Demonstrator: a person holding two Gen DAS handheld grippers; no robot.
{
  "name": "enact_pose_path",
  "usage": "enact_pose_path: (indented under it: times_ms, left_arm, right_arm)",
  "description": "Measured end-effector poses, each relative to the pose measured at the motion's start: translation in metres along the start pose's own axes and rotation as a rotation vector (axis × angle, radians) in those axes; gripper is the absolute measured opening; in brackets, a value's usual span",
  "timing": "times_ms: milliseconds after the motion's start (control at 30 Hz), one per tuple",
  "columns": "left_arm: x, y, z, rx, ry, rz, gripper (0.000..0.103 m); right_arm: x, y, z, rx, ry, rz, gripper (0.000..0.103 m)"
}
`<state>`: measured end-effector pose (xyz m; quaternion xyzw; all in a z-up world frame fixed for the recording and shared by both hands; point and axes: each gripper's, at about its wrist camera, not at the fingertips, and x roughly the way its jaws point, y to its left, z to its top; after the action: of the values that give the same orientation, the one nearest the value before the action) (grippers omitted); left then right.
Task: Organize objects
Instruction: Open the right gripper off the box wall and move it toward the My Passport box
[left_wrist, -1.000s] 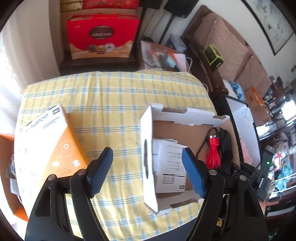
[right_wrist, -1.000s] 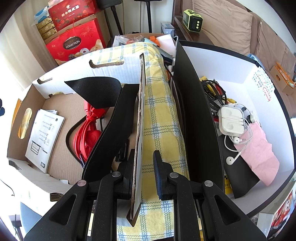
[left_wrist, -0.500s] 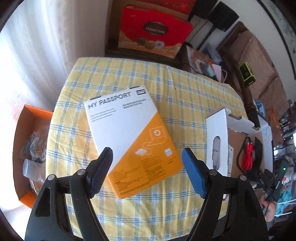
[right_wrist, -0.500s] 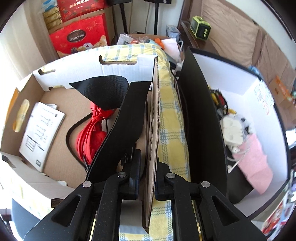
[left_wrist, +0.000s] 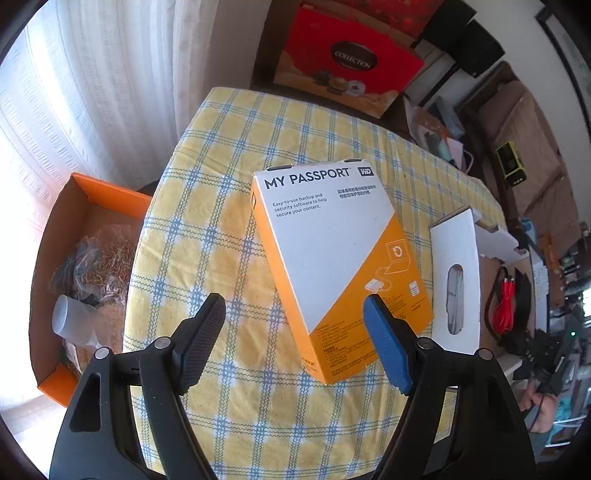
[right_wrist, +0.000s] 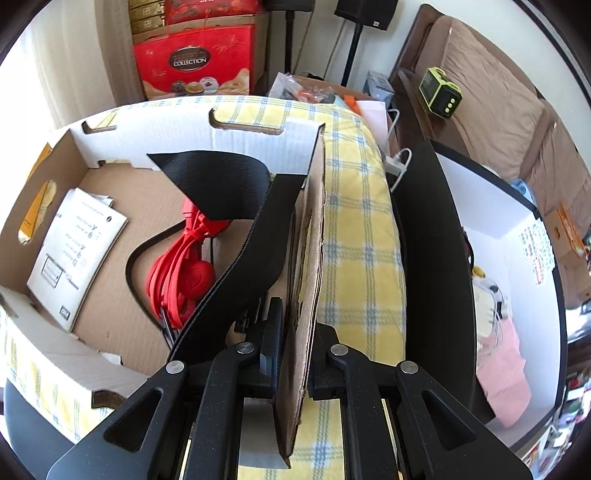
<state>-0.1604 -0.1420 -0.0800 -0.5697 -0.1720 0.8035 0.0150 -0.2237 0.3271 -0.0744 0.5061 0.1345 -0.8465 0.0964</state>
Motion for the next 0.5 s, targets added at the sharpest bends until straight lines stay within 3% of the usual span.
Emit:
enact_pose_path:
  times_ms: [400, 500]
  left_arm:
    - [0.0, 0.012, -0.004, -0.015, 0.014, -0.057, 0.074]
    - [-0.002, 0.013, -0.006, -0.021, 0.013, -0.079, 0.074]
  right_arm:
    - [0.008, 0.02, 0.019, -0.027, 0.015, -0.004, 0.011]
    - [0.001, 0.016, 0.02, -0.002, 0.023, -0.03, 0.025]
